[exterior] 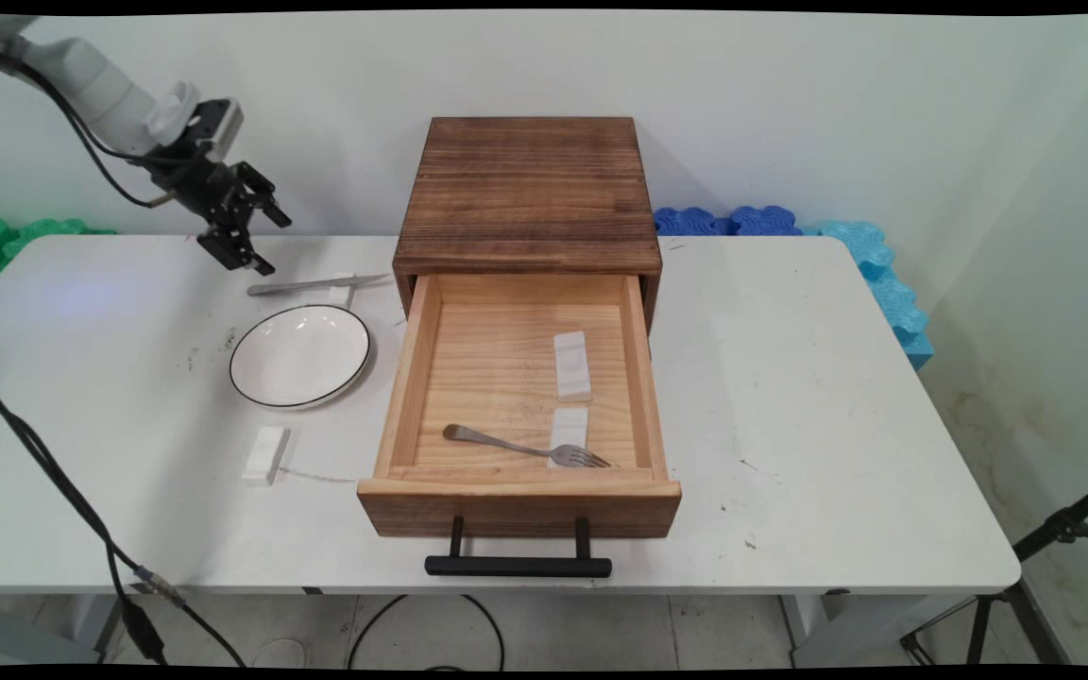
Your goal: Pick up the knife from the left of the white plate
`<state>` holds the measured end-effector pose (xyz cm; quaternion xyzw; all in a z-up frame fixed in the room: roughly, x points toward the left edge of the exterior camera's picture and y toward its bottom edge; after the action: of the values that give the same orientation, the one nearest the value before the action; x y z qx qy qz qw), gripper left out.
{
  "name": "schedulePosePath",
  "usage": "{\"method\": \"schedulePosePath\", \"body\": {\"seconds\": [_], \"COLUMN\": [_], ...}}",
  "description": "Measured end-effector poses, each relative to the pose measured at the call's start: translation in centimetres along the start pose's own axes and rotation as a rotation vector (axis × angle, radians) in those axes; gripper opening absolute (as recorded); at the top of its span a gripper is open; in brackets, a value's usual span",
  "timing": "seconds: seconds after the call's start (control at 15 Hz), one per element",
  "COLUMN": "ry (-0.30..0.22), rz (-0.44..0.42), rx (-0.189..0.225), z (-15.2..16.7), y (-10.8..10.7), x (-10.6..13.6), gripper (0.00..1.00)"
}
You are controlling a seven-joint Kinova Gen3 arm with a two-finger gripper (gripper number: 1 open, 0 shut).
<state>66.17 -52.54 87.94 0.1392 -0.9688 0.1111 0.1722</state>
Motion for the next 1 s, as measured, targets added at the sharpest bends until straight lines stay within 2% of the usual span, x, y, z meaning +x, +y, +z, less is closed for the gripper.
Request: {"method": "schedulePosePath", "body": {"seconds": [0.47, 1.0], "ry": [0.001, -0.001], "rz": [-0.02, -0.017], "rx": [-0.009, -0.016], "z": [3.2, 5.2], "y": [-0.8, -1.3], "x": [0.0, -0.2], "gripper": [1.0, 1.0]}}
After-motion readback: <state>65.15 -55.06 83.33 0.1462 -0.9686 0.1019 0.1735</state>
